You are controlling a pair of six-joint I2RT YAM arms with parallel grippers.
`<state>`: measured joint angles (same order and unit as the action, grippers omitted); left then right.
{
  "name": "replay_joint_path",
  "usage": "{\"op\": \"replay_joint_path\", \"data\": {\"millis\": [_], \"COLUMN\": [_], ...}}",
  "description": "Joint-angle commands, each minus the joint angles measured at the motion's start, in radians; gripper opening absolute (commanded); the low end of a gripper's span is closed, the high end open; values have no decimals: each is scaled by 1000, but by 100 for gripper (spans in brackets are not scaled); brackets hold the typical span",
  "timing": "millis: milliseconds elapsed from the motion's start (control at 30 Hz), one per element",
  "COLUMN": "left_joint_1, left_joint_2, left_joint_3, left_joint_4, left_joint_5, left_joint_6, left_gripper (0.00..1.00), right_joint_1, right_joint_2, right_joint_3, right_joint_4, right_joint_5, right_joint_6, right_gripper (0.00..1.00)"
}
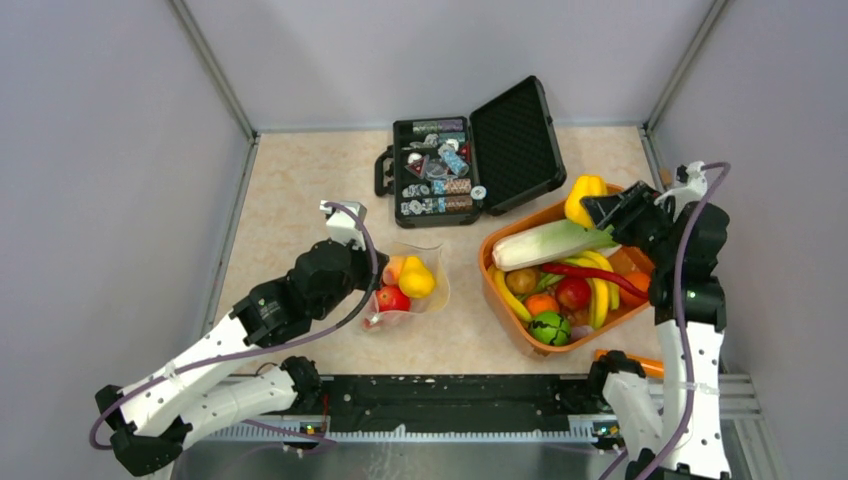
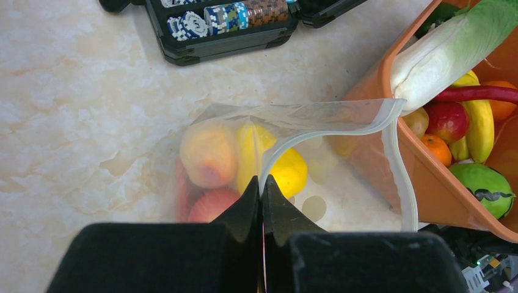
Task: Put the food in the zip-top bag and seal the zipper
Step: Pick up the fake vegetable from the bin, then place the fake vegetable in the zipper food storage bag.
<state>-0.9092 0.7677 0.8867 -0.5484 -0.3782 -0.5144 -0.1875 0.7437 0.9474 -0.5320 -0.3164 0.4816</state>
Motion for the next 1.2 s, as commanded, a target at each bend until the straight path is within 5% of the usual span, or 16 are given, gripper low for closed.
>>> {"op": "replay_joint_path", "data": {"millis": [0,667,1167], "left_joint_1": [4,4,4], "left_joint_2": [-3,7,17], "left_joint_3": [12,21,30], "left_joint_4": [63,53,54], "left_joint_5": [7,7,16], "left_joint_6": [-6,-17,-22], "left_gripper": [0,0,0], "right_joint_1": [20,717,999], "right_joint_2": [-42,159,306], "right_joint_3": [-107,-14,123], "right_joint_4": [396,405,314], "right_joint_5": [-404,-225,-76], "right_joint_6": [289,92,-51], "right_gripper": [13,14,15]}}
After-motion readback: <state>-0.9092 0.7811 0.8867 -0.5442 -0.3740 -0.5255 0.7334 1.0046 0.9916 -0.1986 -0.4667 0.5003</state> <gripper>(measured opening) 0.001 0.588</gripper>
